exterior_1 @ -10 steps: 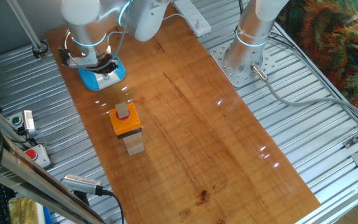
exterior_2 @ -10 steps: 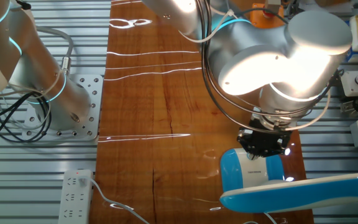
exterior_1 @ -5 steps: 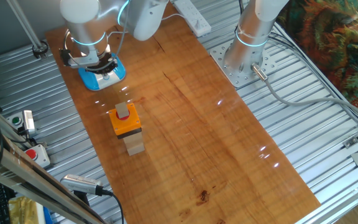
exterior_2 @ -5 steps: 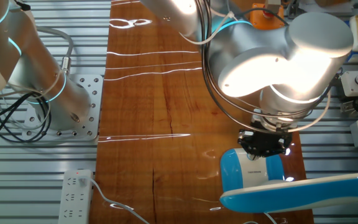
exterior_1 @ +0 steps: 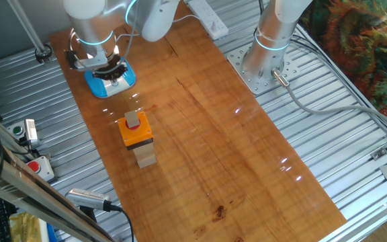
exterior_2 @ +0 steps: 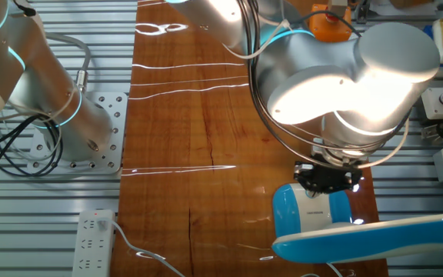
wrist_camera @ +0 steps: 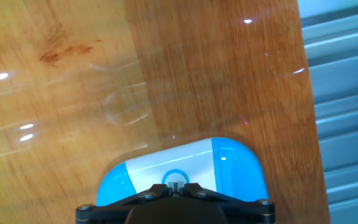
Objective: Turn off the desk lamp by pressing the button
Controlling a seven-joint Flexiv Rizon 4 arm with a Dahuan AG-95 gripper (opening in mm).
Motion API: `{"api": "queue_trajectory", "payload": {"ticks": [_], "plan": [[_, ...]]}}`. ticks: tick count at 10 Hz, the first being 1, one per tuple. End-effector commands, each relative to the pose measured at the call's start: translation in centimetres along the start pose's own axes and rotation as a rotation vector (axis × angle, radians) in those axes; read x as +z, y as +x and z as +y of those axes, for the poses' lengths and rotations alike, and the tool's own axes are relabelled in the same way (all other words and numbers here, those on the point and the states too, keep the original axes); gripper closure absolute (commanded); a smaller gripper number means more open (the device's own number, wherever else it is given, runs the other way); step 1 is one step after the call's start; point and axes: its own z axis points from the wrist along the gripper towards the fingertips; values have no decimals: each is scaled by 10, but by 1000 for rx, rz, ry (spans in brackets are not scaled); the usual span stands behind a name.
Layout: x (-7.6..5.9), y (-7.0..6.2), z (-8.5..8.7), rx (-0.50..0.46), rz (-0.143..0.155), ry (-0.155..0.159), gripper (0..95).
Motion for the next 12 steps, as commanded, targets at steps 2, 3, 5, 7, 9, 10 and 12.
{"api": "queue_trajectory", "payload": {"ticks": [2, 3, 5, 7, 9, 10, 12], "plan": [[-1, 0, 3, -15, -5, 2, 950], [0, 0, 4, -11, -12, 3, 950], [1, -3, 5, -4, -22, 4, 950], [2, -4, 5, -3, -21, 10, 950], [2, -4, 5, -2, -21, 19, 950], [2, -4, 5, -1, -22, 21, 950], [1, -4, 4, -6, -20, 29, 950]]}}
